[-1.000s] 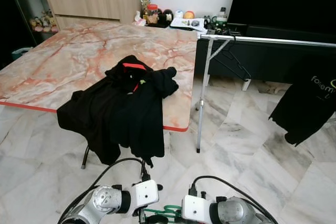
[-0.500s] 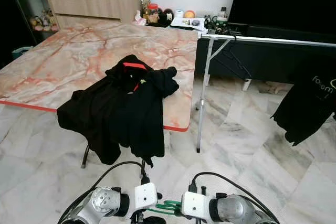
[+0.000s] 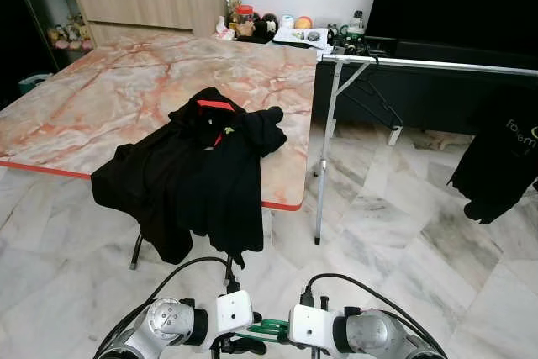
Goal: Hang hanger
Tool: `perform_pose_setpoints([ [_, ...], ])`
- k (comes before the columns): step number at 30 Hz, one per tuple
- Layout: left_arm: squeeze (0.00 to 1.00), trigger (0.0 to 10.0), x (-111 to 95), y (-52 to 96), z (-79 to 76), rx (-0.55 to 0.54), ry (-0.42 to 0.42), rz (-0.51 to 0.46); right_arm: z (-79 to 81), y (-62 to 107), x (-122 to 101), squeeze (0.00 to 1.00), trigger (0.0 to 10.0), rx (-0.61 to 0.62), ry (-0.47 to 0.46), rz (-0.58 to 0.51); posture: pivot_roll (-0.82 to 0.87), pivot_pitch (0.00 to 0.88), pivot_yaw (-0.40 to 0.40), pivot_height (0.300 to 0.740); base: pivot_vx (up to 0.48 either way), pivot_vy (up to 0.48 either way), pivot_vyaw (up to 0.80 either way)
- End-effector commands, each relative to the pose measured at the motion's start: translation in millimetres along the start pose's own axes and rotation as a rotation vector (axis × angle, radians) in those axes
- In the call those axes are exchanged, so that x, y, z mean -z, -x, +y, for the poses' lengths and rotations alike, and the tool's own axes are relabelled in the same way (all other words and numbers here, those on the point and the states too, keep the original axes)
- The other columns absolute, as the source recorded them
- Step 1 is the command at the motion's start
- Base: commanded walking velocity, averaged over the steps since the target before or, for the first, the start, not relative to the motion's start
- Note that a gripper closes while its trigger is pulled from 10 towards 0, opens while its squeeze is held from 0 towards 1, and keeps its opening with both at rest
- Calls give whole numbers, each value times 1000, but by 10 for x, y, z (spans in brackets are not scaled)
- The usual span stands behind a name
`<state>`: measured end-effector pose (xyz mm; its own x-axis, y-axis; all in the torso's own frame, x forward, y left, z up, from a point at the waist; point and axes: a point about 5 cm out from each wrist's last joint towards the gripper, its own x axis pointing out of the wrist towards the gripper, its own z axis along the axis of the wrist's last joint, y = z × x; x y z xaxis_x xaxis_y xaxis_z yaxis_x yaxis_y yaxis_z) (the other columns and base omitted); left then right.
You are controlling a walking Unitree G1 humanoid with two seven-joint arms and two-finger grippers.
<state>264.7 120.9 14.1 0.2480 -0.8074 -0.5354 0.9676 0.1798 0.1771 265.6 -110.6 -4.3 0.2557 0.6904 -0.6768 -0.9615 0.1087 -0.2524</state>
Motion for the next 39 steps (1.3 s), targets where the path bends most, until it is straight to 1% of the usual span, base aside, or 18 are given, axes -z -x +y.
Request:
perform_pose_setpoints([
  [1, 0, 0, -10, -8, 26, -3, 12, 3, -16, -8, -25, 0, 10000, 0, 0, -7, 160, 15, -60, 740, 0, 0, 0],
  [23, 0, 0, -7, 17, 53, -16, 26, -1, 9, -5, 12, 0, 10000, 8, -29, 0, 163, 23, -58, 740, 0, 0, 0],
  [24, 0, 0, -4, 20, 52, -15, 27, -1, 9, -4, 16, 553, 10000, 8, -32, 3, 163, 23, -58, 740, 0, 0, 0],
  [25, 0, 0, -2, 22, 51, -14, 27, 0, 9, -4, 18, 553, 10000, 7, -32, 5, 163, 23, -58, 740, 0, 0, 0],
  [26, 0, 0, 0, 23, 49, -13, 27, 1, 8, -3, 20, 639, 10000, 7, -33, 7, 163, 23, -58, 740, 0, 0, 0],
  [27, 0, 0, 4, 25, 47, -12, 27, 2, 11, -2, 24, 1000, 10000, -1, -47, 7, 163, 23, -58, 740, 0, 0, 0],
  [30, 0, 0, 4, 24, 46, -10, 23, 4, 20, 2, 28, 1000, 10000, -24, -88, -5, 163, 23, -58, 740, 0, 0, 0],
  [35, 0, 0, 0, 22, 50, -12, 13, 7, 23, 19, 43, 1000, 10000, -60, -114, -1, 159, 27, -60, 740, 0, 0, 0],
  [39, 0, 0, 30, 61, 81, -20, -4, 38, 23, 41, 50, 1000, 10000, -98, -137, -9, 154, 27, -59, 740, 0, 0, 0],
])
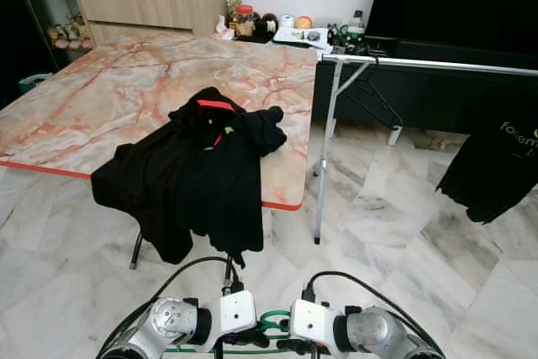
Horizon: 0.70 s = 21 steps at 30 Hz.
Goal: Hang hanger
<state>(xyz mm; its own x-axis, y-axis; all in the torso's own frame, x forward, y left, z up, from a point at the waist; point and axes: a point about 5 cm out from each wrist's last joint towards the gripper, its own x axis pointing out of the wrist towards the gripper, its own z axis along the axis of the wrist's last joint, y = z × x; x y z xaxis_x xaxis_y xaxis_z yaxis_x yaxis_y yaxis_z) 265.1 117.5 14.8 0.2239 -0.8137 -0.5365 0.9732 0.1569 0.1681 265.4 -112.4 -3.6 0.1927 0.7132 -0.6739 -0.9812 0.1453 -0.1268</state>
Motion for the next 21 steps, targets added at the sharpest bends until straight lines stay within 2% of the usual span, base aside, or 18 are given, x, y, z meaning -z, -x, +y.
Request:
perform_pose_setpoints([
  [1, 0, 0, 56, 91, 81, -44, 0, 44, 21, 25, 44, 1000, 10000, -37, -23, 14, 154, 27, -59, 740, 0, 0, 0],
  [13, 0, 0, 259, 178, -16, -10, -49, 174, -2, 70, 63, 1000, 10000, -69, 10, 45, 148, 30, -56, 740, 0, 0, 0],
  [21, 0, 0, 375, 226, -69, -14, -45, 234, -18, 100, 124, 1000, 10000, -26, 53, 97, 148, 32, -58, 740, 0, 0, 0],
])
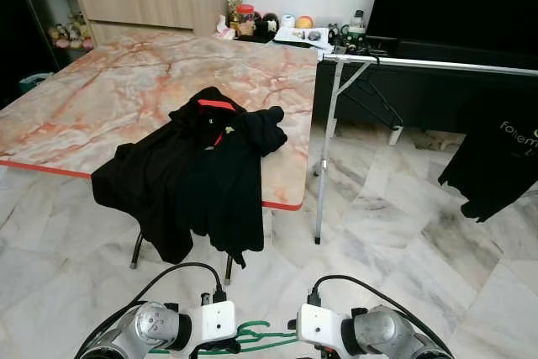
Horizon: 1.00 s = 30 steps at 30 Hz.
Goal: Hang hanger
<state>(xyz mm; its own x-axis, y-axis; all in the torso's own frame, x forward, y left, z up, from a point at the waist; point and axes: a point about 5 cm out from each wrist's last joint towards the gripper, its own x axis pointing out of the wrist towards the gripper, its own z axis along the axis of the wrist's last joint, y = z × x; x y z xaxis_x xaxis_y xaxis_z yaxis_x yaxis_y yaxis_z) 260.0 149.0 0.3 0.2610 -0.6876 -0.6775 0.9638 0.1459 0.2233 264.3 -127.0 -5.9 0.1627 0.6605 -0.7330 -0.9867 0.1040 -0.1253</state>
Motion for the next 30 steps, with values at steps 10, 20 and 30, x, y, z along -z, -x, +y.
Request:
perform_pose_setpoints([
  [10, 0, 5020, 437, 219, -121, -200, 229, 100, 60, 33, 193, 0, 10000, 91, -16, 80, 144, 31, -54, 740, 0, 0, 0],
  [20, 0, 10000, 1009, 461, -607, -584, 855, 147, 156, 116, 522, 0, 10000, 523, -458, 16, 134, 35, -43, 740, 0, 0, 0],
  [30, 0, 10000, 1236, 485, -1080, -780, 1193, 244, 626, 85, 939, 0, 10000, 869, -1096, 83, 122, 0, -15, 740, 0, 0, 0],
])
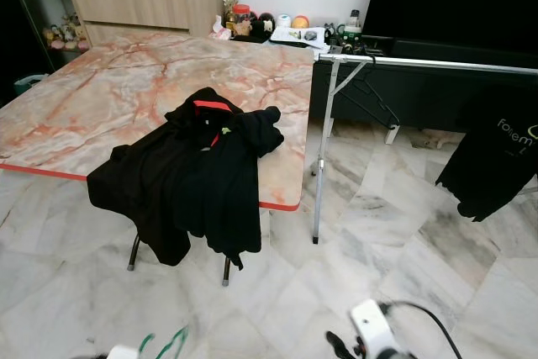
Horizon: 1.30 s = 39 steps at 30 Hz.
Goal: Hang hanger
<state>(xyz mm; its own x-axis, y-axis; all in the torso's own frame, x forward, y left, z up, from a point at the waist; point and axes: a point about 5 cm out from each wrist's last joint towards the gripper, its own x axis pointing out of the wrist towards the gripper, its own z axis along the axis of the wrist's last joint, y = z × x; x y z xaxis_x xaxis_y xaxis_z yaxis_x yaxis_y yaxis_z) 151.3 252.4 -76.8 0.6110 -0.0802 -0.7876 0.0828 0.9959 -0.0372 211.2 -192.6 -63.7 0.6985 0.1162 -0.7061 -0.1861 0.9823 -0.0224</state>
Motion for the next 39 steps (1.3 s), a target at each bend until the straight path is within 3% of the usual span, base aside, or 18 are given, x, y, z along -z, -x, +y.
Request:
perform_pose_setpoints([
  [1, 0, 10000, 14, 2, 20, -52, 78, -12, -6, 34, 159, 0, 10000, 82, -119, 53, 122, 0, -15, 740, 0, 0, 0],
  [4, 0, 10000, 1, -5, 24, -83, 142, -31, 36, 66, 284, 0, 10000, 112, -182, 83, 121, 0, -7, 740, 0, 0, 0],
  [13, 0, 10000, 18, -27, -41, -76, 130, -14, 120, 57, 313, 0, 10000, 121, -207, 100, 103, 0, 7, 740, 0, 0, 0],
  [16, 0, 10000, 36, -28, -67, -66, 120, -13, 150, 43, 288, 0, 10000, 96, -170, 98, 100, 0, 9, 740, 0, -350, 0],
  [39, 0, 10000, -53, -86, -170, -16, 91, -24, 163, 55, 333, 0, 10000, 120, -224, 110, 104, 8, 9, 740, 0, -386, 0],
])
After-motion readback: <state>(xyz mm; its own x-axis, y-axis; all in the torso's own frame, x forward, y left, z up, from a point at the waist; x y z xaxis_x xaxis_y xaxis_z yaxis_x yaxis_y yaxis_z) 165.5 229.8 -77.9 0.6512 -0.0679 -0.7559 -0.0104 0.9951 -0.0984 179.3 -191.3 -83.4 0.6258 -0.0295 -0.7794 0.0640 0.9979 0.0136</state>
